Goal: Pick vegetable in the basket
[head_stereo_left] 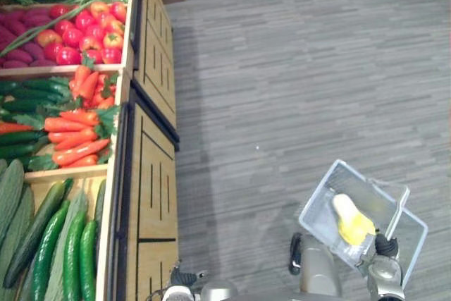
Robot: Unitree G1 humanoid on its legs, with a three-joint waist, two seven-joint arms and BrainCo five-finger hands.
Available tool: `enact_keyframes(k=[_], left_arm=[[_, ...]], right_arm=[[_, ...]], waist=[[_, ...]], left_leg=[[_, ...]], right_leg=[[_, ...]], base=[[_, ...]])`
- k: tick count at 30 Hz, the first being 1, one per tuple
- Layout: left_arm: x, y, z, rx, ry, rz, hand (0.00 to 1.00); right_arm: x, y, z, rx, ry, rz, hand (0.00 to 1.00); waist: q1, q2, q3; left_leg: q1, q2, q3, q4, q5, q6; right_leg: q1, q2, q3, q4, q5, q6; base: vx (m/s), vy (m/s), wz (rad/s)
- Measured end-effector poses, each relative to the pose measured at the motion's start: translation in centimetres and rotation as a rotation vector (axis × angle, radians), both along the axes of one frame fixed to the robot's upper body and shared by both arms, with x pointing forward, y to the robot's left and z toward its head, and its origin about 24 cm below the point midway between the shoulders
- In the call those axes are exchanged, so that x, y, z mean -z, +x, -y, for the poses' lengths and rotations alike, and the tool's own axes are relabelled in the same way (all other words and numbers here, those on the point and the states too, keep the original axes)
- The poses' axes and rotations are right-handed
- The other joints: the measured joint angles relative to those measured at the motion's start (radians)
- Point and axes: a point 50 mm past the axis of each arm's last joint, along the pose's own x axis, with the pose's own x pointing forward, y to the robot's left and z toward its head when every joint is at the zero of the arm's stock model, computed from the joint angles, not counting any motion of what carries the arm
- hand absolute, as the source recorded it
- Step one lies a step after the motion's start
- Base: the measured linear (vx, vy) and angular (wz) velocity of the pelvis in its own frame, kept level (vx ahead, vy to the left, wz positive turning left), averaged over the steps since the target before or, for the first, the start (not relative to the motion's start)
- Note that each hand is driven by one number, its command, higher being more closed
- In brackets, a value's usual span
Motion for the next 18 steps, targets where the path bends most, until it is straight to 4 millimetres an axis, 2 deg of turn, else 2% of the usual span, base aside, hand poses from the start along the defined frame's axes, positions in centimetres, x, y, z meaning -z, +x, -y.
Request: enact_keyframes(k=[1, 2, 3, 5, 6, 7, 8, 9, 10, 11, 13, 14, 15, 16, 17, 18], left_arm=[[-0.1, -0.2, -0.7, -0.012, 0.018, 0.000, 0.00], [0.0, -0.2, 0.0, -0.023, 0.002, 0.003, 0.00], [0.1, -0.3, 0.3, -0.028, -0.005, 0.004, 0.00], [0.1, -0.4, 0.2, -0.052, -0.001, 0.006, 0.00], [0.1, -0.5, 0.2, -0.060, -0.002, 0.005, 0.00], [0.1, -0.7, 0.0, -0.081, -0.004, 0.007, 0.00], [0.0, -0.8, -0.2, -0.089, -0.001, 0.009, 0.00], [0.0, -1.1, -0.2, -0.101, 0.003, 0.013, 0.00], [0.0, -1.0, -0.1, -0.102, 0.003, 0.018, 0.00], [-0.1, -1.0, -0.3, -0.108, 0.005, 0.023, 0.00], [-0.1, -1.0, -0.3, -0.118, 0.005, 0.025, 0.00], [-0.1, -1.0, -0.4, -0.121, 0.005, 0.023, 0.00], [-0.1, -1.1, -0.4, -0.122, 0.007, 0.022, 0.00], [0.0, -1.3, -0.4, -0.123, 0.007, 0.011, 0.00], [0.2, -1.9, -0.2, -0.118, 0.003, -0.014, 0.00], [0.3, -2.2, -0.2, -0.113, 0.003, -0.026, 0.00]], right_arm=[[0.6, -0.7, -0.3, 0.004, 0.012, -0.032, 1.00], [0.8, -1.1, -0.1, 0.006, 0.014, -0.054, 1.00], [0.8, -1.0, -0.1, 0.006, 0.015, -0.055, 1.00], [1.4, -1.4, -0.4, 0.008, 0.039, -0.086, 1.00], [1.6, -1.9, -0.4, 0.012, 0.043, -0.104, 1.00], [1.9, -2.6, -0.5, 0.006, 0.045, -0.130, 1.00], [2.0, -2.9, -0.7, -0.007, 0.045, -0.143, 1.00], [2.1, -3.2, -0.7, -0.026, 0.040, -0.159, 1.00], [2.2, -3.4, -0.6, -0.034, 0.039, -0.171, 1.00], [2.3, -3.5, -0.6, -0.035, 0.042, -0.177, 1.00], [2.3, -3.5, -0.7, -0.036, 0.046, -0.175, 1.00], [2.3, -3.2, -0.8, -0.038, 0.050, -0.170, 1.00], [2.3, -3.2, -0.9, -0.039, 0.053, -0.170, 1.00], [2.4, -3.4, -0.9, -0.037, 0.056, -0.174, 1.00], [2.5, -4.1, -0.9, -0.032, 0.057, -0.187, 1.00], [2.6, -4.4, -0.9, -0.027, 0.058, -0.190, 1.00]], waist=[[-0.003, -0.007, -0.023], [-0.005, 0.018, -0.040], [-0.003, 0.026, -0.045], [-0.002, 0.034, -0.049], [-0.005, 0.036, -0.049], [-0.003, 0.020, -0.040], [0.003, 0.020, -0.040], [0.017, 0.021, -0.039], [0.027, 0.019, -0.038], [0.029, 0.016, -0.037], [0.032, 0.015, -0.036], [0.038, 0.011, -0.034], [0.041, 0.008, -0.032], [0.043, 0.004, -0.029], [0.042, 0.011, -0.032], [0.044, 0.018, -0.034]], left_leg=[[-0.017, -0.003, -0.010, 0.027, 0.001, -0.002], [-0.049, 0.030, -0.035, 0.065, 0.024, 0.007], [-0.070, 0.039, -0.047, 0.097, 0.048, 0.010], [-0.158, 0.070, -0.108, 0.256, 0.151, 0.014], [-0.209, 0.083, -0.130, 0.357, 0.222, 0.020], [-0.283, 0.103, -0.138, 0.507, 0.326, 0.032], [-0.317, 0.112, -0.127, 0.598, 0.320, 0.031], [-0.384, 0.120, -0.082, 0.780, 0.250, 0.038], [-0.432, 0.107, -0.031, 0.899, 0.185, 0.036], [-0.482, 0.075, 0.015, 0.960, 0.130, 0.045], [-0.547, 0.030, 0.082, 0.972, 0.061, 0.051], [-0.591, -0.003, 0.154, 0.934, 0.017, 0.067], [-0.608, -0.020, 0.196, 0.896, 0.001, 0.087], [-0.625, -0.058, 0.277, 0.756, -0.007, 0.116], [-0.617, -0.088, 0.355, 0.540, 0.059, 0.168], [-0.610, -0.097, 0.399, 0.446, 0.100, 0.247]], right_leg=[[0.012, -0.001, 0.007, -0.054, -0.072, 0.001], [0.026, 0.024, -0.023, -0.078, -0.085, -0.010], [0.034, 0.034, -0.026, -0.090, -0.085, -0.018], [0.111, 0.063, -0.068, -0.155, -0.093, -0.041], [0.163, 0.073, -0.094, -0.195, -0.098, -0.050], [0.240, 0.084, -0.117, -0.260, -0.097, -0.064], [0.277, 0.091, -0.123, -0.290, -0.094, -0.075], [0.355, 0.107, -0.125, -0.357, -0.087, -0.091], [0.425, 0.115, -0.124, -0.420, -0.075, -0.099], [0.484, 0.114, -0.124, -0.468, -0.073, -0.097], [0.534, 0.110, -0.124, -0.506, -0.071, -0.094], [0.561, 0.101, -0.122, -0.524, -0.071, -0.092], [0.572, 0.093, -0.122, -0.526, -0.071, -0.092], [0.602, 0.079, -0.130, -0.532, -0.068, -0.081], [0.636, 0.086, -0.155, -0.533, -0.069, -0.054], [0.652, 0.102, -0.163, -0.531, -0.075, -0.038]], base=[[0.28, -0.305, 0.33], [0.28, -0.248, 0.24], [0.29, -0.254, 0.19], [0.27, -0.232, 0.28], [0.34, -0.234, 0.46], [0.34, -0.227, 0.39], [0.35, -0.218, 0.17], [0.37, -0.169, -0.14], [0.46, -0.158, -0.17], [0.38, -0.081, -0.10], [0.36, -0.003, -0.05], [0.36, 0.042, -0.11], [0.40, 0.085, -0.09], [0.41, 0.104, 0.04], [0.42, 0.107, 0.15], [0.45, 0.109, 0.56]])
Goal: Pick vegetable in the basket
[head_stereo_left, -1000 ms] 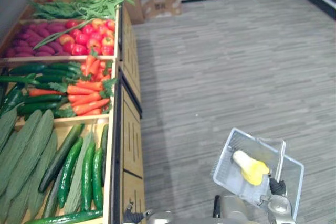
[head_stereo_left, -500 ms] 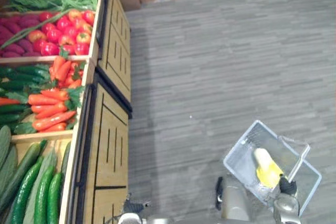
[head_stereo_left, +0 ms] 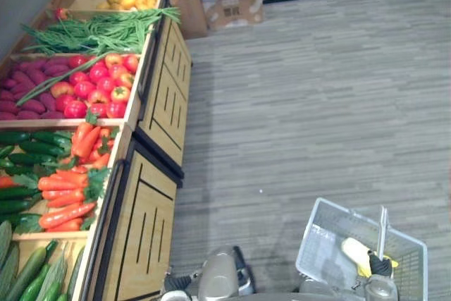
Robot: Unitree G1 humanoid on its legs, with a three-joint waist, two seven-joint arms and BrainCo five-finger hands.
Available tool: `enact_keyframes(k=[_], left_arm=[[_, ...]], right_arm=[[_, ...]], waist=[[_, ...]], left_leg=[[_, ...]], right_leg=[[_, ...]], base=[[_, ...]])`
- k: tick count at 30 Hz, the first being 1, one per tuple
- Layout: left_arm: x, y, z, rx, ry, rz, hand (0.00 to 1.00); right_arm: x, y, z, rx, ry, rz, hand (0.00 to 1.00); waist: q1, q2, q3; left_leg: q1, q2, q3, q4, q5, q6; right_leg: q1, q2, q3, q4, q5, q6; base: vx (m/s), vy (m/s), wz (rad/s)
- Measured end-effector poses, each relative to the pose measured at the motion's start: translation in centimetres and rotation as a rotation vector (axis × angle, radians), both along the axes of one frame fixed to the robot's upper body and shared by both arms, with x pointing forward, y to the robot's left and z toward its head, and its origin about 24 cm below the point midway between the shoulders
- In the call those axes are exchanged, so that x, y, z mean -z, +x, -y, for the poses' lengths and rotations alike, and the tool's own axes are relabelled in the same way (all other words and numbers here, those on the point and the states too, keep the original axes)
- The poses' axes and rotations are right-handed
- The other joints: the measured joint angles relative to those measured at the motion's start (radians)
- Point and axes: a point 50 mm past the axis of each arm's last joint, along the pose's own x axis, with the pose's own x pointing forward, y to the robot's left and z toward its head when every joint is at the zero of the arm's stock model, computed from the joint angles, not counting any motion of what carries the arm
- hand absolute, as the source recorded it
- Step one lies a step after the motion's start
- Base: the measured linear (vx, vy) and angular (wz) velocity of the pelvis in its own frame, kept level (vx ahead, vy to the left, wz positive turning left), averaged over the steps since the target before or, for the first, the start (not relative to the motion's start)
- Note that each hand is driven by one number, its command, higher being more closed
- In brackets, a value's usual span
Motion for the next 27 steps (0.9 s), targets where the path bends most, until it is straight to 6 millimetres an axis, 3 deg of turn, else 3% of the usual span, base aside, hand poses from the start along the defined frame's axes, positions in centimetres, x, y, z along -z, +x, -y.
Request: enact_keyframes(k=[1, 2, 5, 7, 8, 10, 12, 13, 14, 15, 17, 18, 19, 20, 22, 25, 27], left_arm=[[0.0, 0.0, -0.2, 0.014, 0.005, -0.010, 0.00], [-0.1, 0.6, -0.4, 0.023, 0.013, 0.005, 0.00], [-0.2, 1.1, -0.7, 0.036, 0.019, -0.003, 0.00], [-0.2, 1.2, -0.5, 0.081, 0.031, -0.015, 0.00], [-0.1, 1.2, -0.4, 0.093, 0.031, -0.022, 0.00], [-0.1, 1.2, -0.3, 0.093, 0.026, -0.023, 0.00], [0.1, 0.7, 0.3, 0.096, 0.012, -0.043, 0.00], [0.2, 0.6, 0.2, 0.106, 0.013, -0.049, 0.00], [0.1, 0.7, -0.1, 0.131, 0.024, -0.050, 0.00], [0.0, 0.8, -0.4, 0.151, 0.031, -0.049, 0.00], [-0.2, 0.8, -0.8, 0.156, 0.045, -0.042, 0.00], [-0.2, 0.7, -1.0, 0.155, 0.050, -0.040, 0.00], [-0.2, 0.6, -1.2, 0.150, 0.052, -0.043, 0.00], [-0.3, 0.5, -1.2, 0.146, 0.051, -0.043, 0.00], [-0.3, 0.7, -1.2, 0.133, 0.048, -0.035, 0.00], [-0.1, 0.4, -0.9, 0.032, 0.017, -0.022, 0.00], [-0.1, 0.0, -1.0, -0.011, 0.012, -0.022, 0.00]], right_arm=[[0.5, -0.8, -0.7, 0.011, 0.026, -0.021, 1.00], [0.4, -0.6, -0.9, 0.007, 0.032, -0.014, 1.00], [0.0, 0.5, -0.8, -0.021, 0.026, 0.023, 1.00], [-0.3, 1.3, -1.2, -0.075, 0.019, 0.043, 1.00], [-0.3, 1.5, -1.4, -0.088, 0.020, 0.044, 1.00], [-0.2, 1.5, -1.5, -0.098, 0.018, 0.038, 1.00], [0.0, 1.4, -1.6, -0.122, 0.013, 0.011, 1.00], [0.0, 1.6, -1.7, -0.121, 0.013, 0.016, 1.00], [-0.3, 1.9, -1.3, -0.120, 0.001, 0.031, 1.00], [-0.6, 2.4, -0.7, -0.118, -0.015, 0.037, 1.00], [-0.5, 1.8, -0.4, -0.102, -0.026, 0.023, 1.00], [-0.6, 1.8, -0.3, -0.093, -0.034, 0.024, 1.00], [-0.7, 1.7, 0.0, -0.080, -0.045, 0.028, 1.00], [-0.7, 1.6, 0.2, -0.072, -0.049, 0.028, 1.00], [-0.6, 0.6, 0.7, -0.020, -0.051, 0.016, 1.00], [-0.3, -0.3, 1.0, 0.054, -0.026, 0.005, 1.00], [0.1, -0.8, 0.6, 0.102, 0.003, 0.007, 1.00]], waist=[[-0.007, -0.021, -0.008], [-0.006, -0.036, -0.011], [0.011, -0.049, 0.003], [0.016, -0.049, 0.003], [0.018, -0.043, -0.001], [0.020, -0.028, -0.010], [0.014, -0.006, -0.022], [0.013, -0.005, -0.023], [0.013, -0.018, -0.020], [0.008, -0.036, -0.021], [-0.009, -0.058, -0.020], [-0.014, -0.058, -0.015], [-0.016, -0.061, -0.014], [-0.017, -0.061, -0.013], [-0.020, -0.059, -0.014], [-0.014, -0.052, -0.016], [-0.013, -0.052, -0.018]], left_leg=[[0.044, -0.028, 0.038, -0.054, -0.034, 0.076], [0.054, -0.061, 0.032, -0.131, -0.035, 0.078], [0.115, -0.131, 0.011, -0.267, -0.022, 0.088], [0.150, -0.167, 0.008, -0.294, -0.021, 0.088], [0.164, -0.180, -0.001, -0.325, -0.014, 0.078], [0.184, -0.201, -0.019, -0.387, 0.004, 0.069], [0.235, -0.207, -0.011, -0.489, -0.016, 0.034], [0.249, -0.208, -0.014, -0.511, -0.008, 0.021], [0.268, -0.215, -0.030, -0.529, 0.010, 0.012], [0.294, -0.238, -0.076, -0.527, 0.019, 0.016], [0.332, -0.257, -0.184, -0.516, 0.003, 0.044], [0.344, -0.258, -0.227, -0.509, -0.003, 0.050], [0.361, -0.260, -0.288, -0.502, -0.008, 0.056], [0.373, -0.260, -0.321, -0.498, -0.008, 0.054], [0.399, -0.259, -0.458, -0.469, -0.020, 0.054], [0.433, -0.241, -0.588, -0.464, -0.041, 0.026], [0.446, -0.226, -0.686, -0.443, -0.067, 0.002]], right_leg=[[0.014, -0.017, -0.015, 0.016, -0.011, 0.013], [-0.009, -0.022, -0.021, -0.002, -0.017, 0.014], [0.027, -0.024, -0.045, -0.190, 0.003, 0.035], [0.045, -0.036, -0.055, -0.217, 0.063, 0.049], [0.050, -0.037, -0.069, -0.211, 0.078, 0.067], [0.044, -0.045, -0.087, -0.179, 0.082, 0.070], [-0.042, -0.063, -0.124, 0.034, 0.079, 0.074], [-0.081, -0.082, -0.127, 0.133, 0.080, 0.074], [-0.165, -0.130, -0.110, 0.358, 0.097, 0.101], [-0.238, -0.179, -0.066, 0.553, 0.169, 0.129], [-0.311, -0.177, 0.015, 0.740, 0.258, 0.129], [-0.345, -0.161, 0.048, 0.779, 0.237, 0.107], [-0.379, -0.145, 0.067, 0.788, 0.172, 0.113], [-0.394, -0.140, 0.071, 0.774, 0.139, 0.114], [-0.428, -0.128, 0.076, 0.592, 0.084, 0.080], [-0.456, -0.076, 0.238, 0.267, 0.098, 0.088], [-0.458, -0.071, 0.331, 0.091, 0.115, 0.103]], base=[[0.49, 0.178, 0.77], [0.46, 0.204, 0.76], [0.21, 0.113, 0.36], [0.11, -0.022, 0.40], [0.05, -0.032, 0.41], [0.02, 0.004, 0.41], [0.02, 0.034, 0.60], [0.11, 0.071, 0.77], [0.19, 0.076, 0.95], [0.15, 0.058, 1.09], [0.31, 0.026, 1.45], [0.45, 0.015, 1.72], [0.32, -0.003, 1.33], [0.33, -0.024, 1.52], [0.34, -0.063, 1.65], [0.32, -0.138, 1.55], [0.40, -0.283, 1.59]])
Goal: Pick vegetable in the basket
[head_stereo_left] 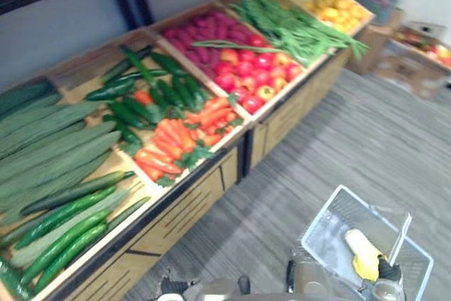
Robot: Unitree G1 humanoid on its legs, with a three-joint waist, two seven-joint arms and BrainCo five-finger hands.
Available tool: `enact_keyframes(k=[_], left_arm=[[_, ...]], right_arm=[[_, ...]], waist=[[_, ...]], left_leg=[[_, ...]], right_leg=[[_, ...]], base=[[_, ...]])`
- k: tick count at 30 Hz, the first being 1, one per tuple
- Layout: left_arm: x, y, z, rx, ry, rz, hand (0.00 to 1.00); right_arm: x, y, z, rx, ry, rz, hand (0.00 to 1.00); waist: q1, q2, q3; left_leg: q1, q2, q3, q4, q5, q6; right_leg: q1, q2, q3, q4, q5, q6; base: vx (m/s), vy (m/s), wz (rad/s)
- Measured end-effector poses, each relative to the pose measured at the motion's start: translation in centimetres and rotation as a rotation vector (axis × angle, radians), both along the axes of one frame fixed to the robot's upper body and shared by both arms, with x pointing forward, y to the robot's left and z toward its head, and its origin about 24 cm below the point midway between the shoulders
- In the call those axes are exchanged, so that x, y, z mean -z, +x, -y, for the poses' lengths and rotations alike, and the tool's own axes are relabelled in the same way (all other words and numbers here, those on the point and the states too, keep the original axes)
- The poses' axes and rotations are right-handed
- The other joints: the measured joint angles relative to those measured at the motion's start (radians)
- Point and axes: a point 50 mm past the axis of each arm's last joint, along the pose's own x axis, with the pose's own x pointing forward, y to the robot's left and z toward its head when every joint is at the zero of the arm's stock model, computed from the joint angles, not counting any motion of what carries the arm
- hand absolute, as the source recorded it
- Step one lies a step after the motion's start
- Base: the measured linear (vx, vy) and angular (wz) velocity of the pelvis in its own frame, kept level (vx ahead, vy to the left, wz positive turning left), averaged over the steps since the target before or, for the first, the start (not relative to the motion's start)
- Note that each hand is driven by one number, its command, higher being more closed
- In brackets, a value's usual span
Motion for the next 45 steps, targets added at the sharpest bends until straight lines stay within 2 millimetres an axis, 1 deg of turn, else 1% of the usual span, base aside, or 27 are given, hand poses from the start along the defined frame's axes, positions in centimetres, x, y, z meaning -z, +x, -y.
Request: enact_keyframes(k=[1, 3, 4, 5, 6, 7, 8, 9, 11, 12, 13, 15, 16, 18, 20, 21, 22, 23, 24, 28, 31, 35, 36, 38, 40, 42, 45], left_arm=[[0.0, -0.2, -0.1, -0.039, -0.004, 0.005, 0.00], [-0.1, -0.4, -0.4, -0.104, -0.003, 0.018, 0.00], [-0.2, -0.6, -0.9, -0.147, 0.005, 0.028, 0.00], [0.0, -1.0, -0.7, -0.207, -0.009, 0.022, 0.00], [0.0, -1.1, -0.4, -0.213, -0.016, 0.021, 0.00], [0.2, -1.4, 0.3, -0.237, -0.037, 0.016, 0.00], [0.3, -1.5, 0.5, -0.244, -0.045, 0.013, 0.00], [0.4, -1.7, 0.9, -0.265, -0.055, 0.006, 0.00], [0.4, -1.9, 0.9, -0.297, -0.058, 0.006, 0.00], [0.4, -2.0, 0.8, -0.298, -0.056, 0.004, 0.00], [0.5, -2.2, 0.9, -0.295, -0.058, -0.004, 0.00], [0.5, -2.0, 0.8, -0.272, -0.058, -0.002, 0.00], [0.5, -1.7, 0.7, -0.248, -0.055, -0.002, 0.00], [0.5, -1.6, 0.8, -0.238, -0.056, -0.004, 0.00], [0.5, -1.7, 0.8, -0.241, -0.059, -0.011, 0.00], [0.6, -1.8, 0.8, -0.241, -0.060, -0.015, 0.00], [0.6, -1.7, 0.8, -0.241, -0.061, -0.018, 0.00], [0.6, -1.7, 0.8, -0.242, -0.061, -0.018, 0.00], [0.6, -1.8, 0.7, -0.248, -0.060, -0.021, 0.00], [0.5, -2.0, 0.4, -0.270, -0.057, -0.019, 0.00], [0.5, -1.8, 0.4, -0.256, -0.058, -0.017, 0.00], [0.4, -1.5, -0.1, -0.210, -0.056, -0.011, 0.00], [0.4, -1.3, -0.2, -0.205, -0.057, -0.004, 0.00], [0.2, -0.9, -0.4, -0.200, -0.062, 0.012, 0.00], [0.1, -0.4, -0.5, -0.199, -0.064, 0.028, 0.00], [0.1, -0.2, -0.7, -0.195, -0.067, 0.042, 0.00], [-0.4, 1.1, -1.0, -0.178, -0.064, 0.098, 0.00]], right_arm=[[0.2, -0.4, -0.2, 0.025, 0.013, 0.000, 1.00], [0.4, -1.4, -0.4, 0.056, 0.032, -0.011, 1.00], [0.7, -2.2, -0.8, 0.078, 0.054, -0.023, 1.00], [0.8, -2.5, -0.7, 0.124, 0.070, -0.014, 1.00], [0.7, -2.5, -0.6, 0.134, 0.069, -0.010, 1.00], [0.5, -2.5, 0.1, 0.157, 0.063, 0.001, 1.00], [0.5, -2.4, 0.3, 0.158, 0.061, -0.001, 1.00], [0.5, -2.1, 0.4, 0.158, 0.064, 0.003, 1.00], [0.4, -1.9, 0.6, 0.170, 0.071, 0.010, 1.00], [0.6, -2.2, 0.5, 0.189, 0.083, 0.005, 1.00], [0.7, -2.5, 0.5, 0.197, 0.089, -0.005, 1.00], [0.6, -2.3, 0.7, 0.198, 0.089, 0.001, 1.00], [0.7, -2.0, 0.6, 0.211, 0.100, 0.012, 1.00], [0.9, -2.2, 0.3, 0.227, 0.114, 0.006, 1.00], [1.1, -2.9, 0.3, 0.303, 0.140, 0.014, 1.00], [1.3, -3.3, 0.2, 0.347, 0.156, 0.011, 1.00], [1.4, -3.6, 0.0, 0.388, 0.174, 0.017, 1.00], [1.5, -3.7, 0.0, 0.404, 0.179, 0.018, 1.00], [1.6, -4.1, -0.2, 0.431, 0.194, 0.008, 1.00], [2.1, -4.9, -1.1, 0.527, 0.232, 0.014, 1.00], [2.1, -5.2, -1.2, 0.573, 0.243, 0.012, 1.00], [1.9, -5.0, -0.9, 0.567, 0.226, 0.026, 1.00], [1.9, -4.9, -0.8, 0.559, 0.224, 0.028, 1.00], [1.8, -4.4, -0.9, 0.527, 0.221, 0.029, 1.00], [1.8, -4.2, -1.0, 0.509, 0.220, 0.029, 1.00], [1.9, -4.1, -1.1, 0.500, 0.223, 0.026, 1.00], [1.9, -4.3, -1.1, 0.495, 0.232, 0.024, 1.00]], waist=[[0.005, -0.007, -0.004], [0.014, -0.025, -0.019], [0.015, -0.053, -0.040], [0.031, -0.035, -0.046], [0.033, -0.028, -0.046], [0.031, 0.008, -0.060], [0.027, 0.022, -0.065], [0.022, 0.039, -0.069], [0.017, 0.039, -0.067], [0.004, 0.035, -0.063], [-0.007, 0.034, -0.061], [-0.005, 0.032, -0.061], [-0.007, 0.031, -0.060], [-0.015, 0.033, -0.059], [-0.020, 0.034, -0.059], [-0.018, 0.036, -0.059], [-0.014, 0.029, -0.056], [-0.014, 0.033, -0.056], [-0.009, 0.027, -0.052], [-0.010, 0.012, -0.039], [-0.029, 0.011, -0.035], [-0.034, 0.004, -0.014], [-0.037, 0.000, -0.016], [-0.036, -0.006, -0.022], [-0.034, -0.013, -0.021], [-0.033, -0.020, -0.026], [-0.033, -0.024, -0.034]], left_leg=[[-0.003, 0.007, -0.058, 0.029, -0.029, -0.018], [-0.013, 0.013, -0.154, 0.075, -0.082, -0.051], [-0.027, 0.014, -0.204, 0.103, -0.124, -0.067], [-0.030, 0.072, -0.214, 0.128, -0.167, -0.098], [-0.034, 0.089, -0.210, 0.130, -0.170, -0.101], [-0.048, 0.138, -0.172, 0.132, -0.157, -0.121], [-0.055, 0.160, -0.165, 0.125, -0.143, -0.141], [-0.076, 0.198, -0.142, 0.126, -0.114, -0.166], [-0.117, 0.231, -0.062, 0.152, -0.055, -0.183], [-0.132, 0.250, 0.057, 0.186, -0.021, -0.182], [-0.136, 0.279, 0.234, 0.214, -0.002, -0.183], [-0.140, 0.290, 0.379, 0.216, 0.025, -0.179], [-0.148, 0.286, 0.457, 0.196, 0.049, -0.187], [-0.138, 0.271, 0.518, 0.115, 0.080, -0.188], [-0.115, 0.253, 0.537, 0.006, 0.107, -0.189], [-0.105, 0.250, 0.531, -0.048, 0.109, -0.189], [-0.107, 0.243, 0.524, -0.073, 0.116, -0.189], [-0.107, 0.240, 0.523, -0.075, 0.116, -0.188], [-0.103, 0.232, 0.539, -0.075, 0.112, -0.182], [-0.059, 0.201, 0.570, -0.089, 0.097, -0.165], [-0.055, 0.183, 0.583, -0.091, 0.086, -0.158], [-0.021, 0.173, 0.613, -0.082, 0.060, -0.154], [-0.020, 0.173, 0.611, -0.080, 0.056, -0.153], [-0.023, 0.165, 0.611, -0.083, 0.057, -0.151], [-0.024, 0.160, 0.612, -0.086, 0.066, -0.143], [-0.021, 0.155, 0.612, -0.100, 0.076, -0.143], [-0.018, 0.154, 0.611, -0.103, 0.078, -0.145]], right_leg=[[0.003, -0.008, 0.024, -0.075, 0.027, 0.001], [0.008, -0.023, 0.048, -0.117, 0.057, -0.003], [0.016, -0.040, 0.041, -0.117, 0.067, 0.002], [0.016, -0.020, -0.041, -0.048, 0.137, 0.008], [0.014, -0.012, -0.056, -0.037, 0.127, -0.006], [0.015, 0.008, -0.120, -0.006, 0.085, -0.026], [0.017, 0.015, -0.149, 0.006, 0.072, -0.039], [0.023, 0.020, -0.213, 0.016, 0.054, -0.063], [0.057, 0.021, -0.287, 0.006, 0.039, -0.090], [0.105, 0.013, -0.342, -0.014, 0.030, -0.105], [0.161, 0.010, -0.390, -0.039, 0.026, -0.113], [0.180, 0.002, -0.424, -0.049, 0.022, -0.117], [0.184, -0.004, -0.443, -0.064, 0.021, -0.116], [0.190, -0.009, -0.473, -0.097, 0.026, -0.105], [0.196, -0.004, -0.502, -0.128, 0.038, -0.095], [0.198, 0.011, -0.509, -0.154, 0.055, -0.091], [0.202, 0.021, -0.507, -0.191, 0.083, -0.090], [0.210, 0.030, -0.503, -0.209, 0.099, -0.087], [0.212, 0.032, -0.476, -0.231, 0.117, -0.085], [0.216, 0.010, -0.420, -0.217, 0.130, -0.078], [0.181, -0.014, -0.373, -0.162, 0.123, -0.078], [0.121, -0.042, -0.309, -0.007, 0.117, -0.075], [0.121, -0.046, -0.302, -0.003, 0.117, -0.075], [0.128, -0.052, -0.297, -0.034, 0.119, -0.073], [0.142, -0.056, -0.298, -0.083, 0.130, -0.057], [0.149, -0.053, -0.288, -0.106, 0.133, -0.052], [0.195, -0.039, -0.287, -0.194, 0.147, -0.030]], base=[[0.44, -0.430, 1.53], [0.36, -0.460, 1.60], [0.36, -0.560, 1.67], [0.33, -0.572, 1.43], [0.31, -0.535, 1.23], [0.24, -0.397, 0.86], [0.31, -0.460, 1.25], [0.27, -0.441, 1.06], [0.28, -0.472, 1.21], [0.22, -0.359, 1.52], [0.13, -0.233, 1.30], [0.03, -0.138, 0.76], [-0.02, -0.099, 0.56], [-0.05, -0.024, 0.65], [-0.07, 0.048, 0.61], [-0.07, 0.088, 0.32], [-0.05, 0.076, 0.13], [-0.02, 0.065, -0.12], [-0.01, 0.056, -0.22], [-0.01, 0.113, -0.31], [-0.01, 0.102, -0.14], [-0.03, 0.056, -0.23], [-0.03, 0.025, -0.06], [0.01, 0.015, -0.01], [0.02, 0.018, 0.00], [0.00, 0.002, 0.02], [0.00, 0.000, 0.00]])
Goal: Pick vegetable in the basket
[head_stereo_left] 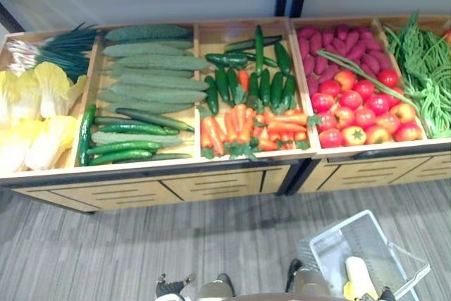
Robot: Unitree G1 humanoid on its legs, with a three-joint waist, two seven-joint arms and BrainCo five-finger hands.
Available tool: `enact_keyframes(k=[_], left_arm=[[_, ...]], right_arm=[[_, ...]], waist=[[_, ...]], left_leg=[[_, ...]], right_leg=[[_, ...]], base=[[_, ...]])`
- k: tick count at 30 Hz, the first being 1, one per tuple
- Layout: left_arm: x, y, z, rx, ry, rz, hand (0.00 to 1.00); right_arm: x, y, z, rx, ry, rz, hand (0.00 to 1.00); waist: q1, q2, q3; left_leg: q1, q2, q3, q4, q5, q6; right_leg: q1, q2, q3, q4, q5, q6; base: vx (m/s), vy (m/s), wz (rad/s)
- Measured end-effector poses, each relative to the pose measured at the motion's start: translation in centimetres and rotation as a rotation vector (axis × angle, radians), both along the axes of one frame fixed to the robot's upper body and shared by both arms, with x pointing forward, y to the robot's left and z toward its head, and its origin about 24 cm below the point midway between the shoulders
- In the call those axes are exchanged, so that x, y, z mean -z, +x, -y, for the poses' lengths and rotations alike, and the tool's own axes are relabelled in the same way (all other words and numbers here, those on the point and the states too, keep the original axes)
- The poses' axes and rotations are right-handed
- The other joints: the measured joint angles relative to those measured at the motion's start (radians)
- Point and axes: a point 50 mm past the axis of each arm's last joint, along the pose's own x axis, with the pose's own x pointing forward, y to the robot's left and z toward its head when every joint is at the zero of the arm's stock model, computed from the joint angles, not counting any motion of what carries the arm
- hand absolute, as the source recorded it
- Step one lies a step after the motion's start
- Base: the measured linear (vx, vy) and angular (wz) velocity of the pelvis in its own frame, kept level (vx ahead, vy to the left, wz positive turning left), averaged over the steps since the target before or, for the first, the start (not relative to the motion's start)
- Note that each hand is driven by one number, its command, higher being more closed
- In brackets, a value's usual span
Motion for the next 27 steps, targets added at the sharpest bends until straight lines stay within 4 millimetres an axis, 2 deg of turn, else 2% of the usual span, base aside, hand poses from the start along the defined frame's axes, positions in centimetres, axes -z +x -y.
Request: enact_keyframes(k=[2, 3, 6, 9, 14, 20, 22, 27], left_arm=[[-1.1, 1.5, -0.5, 0.032, 0.057, 0.086, 0.00], [-1.2, 1.8, -0.6, 0.037, 0.066, 0.097, 0.00], [-3.6, 4.4, -1.1, 0.100, 0.174, 0.242, 0.00], [-6.7, 7.1, -1.3, 0.231, 0.305, 0.407, 0.00], [-11.4, 10.2, -2.5, 0.477, 0.560, 0.574, 0.00], [-14.0, 12.0, -3.1, 0.620, 0.701, 0.650, 0.00], [-15.1, 13.5, -3.0, 0.668, 0.742, 0.688, 0.00], [-17.6, 16.3, -2.4, 0.735, 0.807, 0.781, 0.00]], right_arm=[[0.0, -0.2, 0.0, -0.001, 0.002, -0.004, 1.00], [0.0, -0.3, 0.0, -0.001, 0.002, -0.005, 1.00], [0.0, -0.9, 0.1, 0.004, -0.002, -0.017, 1.00], [0.1, -1.8, 0.2, 0.005, -0.008, -0.036, 1.00], [-0.1, -1.3, 0.4, -0.041, -0.023, -0.028, 1.00], [-0.3, -0.7, 0.8, -0.133, -0.049, -0.036, 1.00], [-0.5, -0.4, 1.3, -0.162, -0.061, -0.028, 1.00], [-1.0, 0.9, 1.9, -0.220, -0.093, -0.004, 1.00]], waist=[[0.001, 0.010, -0.019], [0.001, 0.012, -0.020], [0.001, 0.028, -0.036], [0.000, 0.043, -0.055], [-0.019, 0.046, -0.060], [-0.031, 0.048, -0.061], [-0.034, 0.056, -0.064], [-0.069, 0.079, -0.058]], left_leg=[[-0.004, 0.003, 0.000, -0.014, 0.010, -0.001], [-0.003, 0.003, 0.000, -0.016, 0.011, -0.001], [-0.003, 0.004, -0.003, -0.020, 0.011, -0.001], [0.001, 0.004, -0.003, -0.031, 0.012, -0.002], [0.019, 0.002, 0.008, -0.032, 0.006, -0.006], [0.019, 0.013, 0.068, -0.003, -0.024, -0.017], [0.012, 0.015, 0.073, 0.008, -0.032, -0.018], [-0.010, 0.016, 0.119, 0.028, -0.052, -0.020]], right_leg=[[0.028, 0.022, -0.006, -0.080, 0.036, -0.001], [0.031, 0.023, -0.007, -0.087, 0.039, -0.001], [0.047, 0.030, -0.013, -0.123, 0.053, -0.001], [0.052, 0.035, -0.016, -0.132, 0.053, 0.000], [0.065, 0.042, 0.000, -0.145, 0.053, -0.001], [0.035, 0.060, 0.065, -0.148, 0.058, -0.005], [0.013, 0.065, 0.099, -0.148, 0.064, -0.007], [-0.039, 0.075, 0.166, -0.145, 0.080, -0.008]], base=[[0.00, 0.000, 0.00], [0.00, 0.000, 0.00], [0.00, -0.002, 0.02], [0.01, -0.007, 0.00], [0.00, -0.017, -0.09], [-0.02, -0.023, -0.33], [0.01, -0.037, -0.45], [0.00, -0.019, -0.43]])
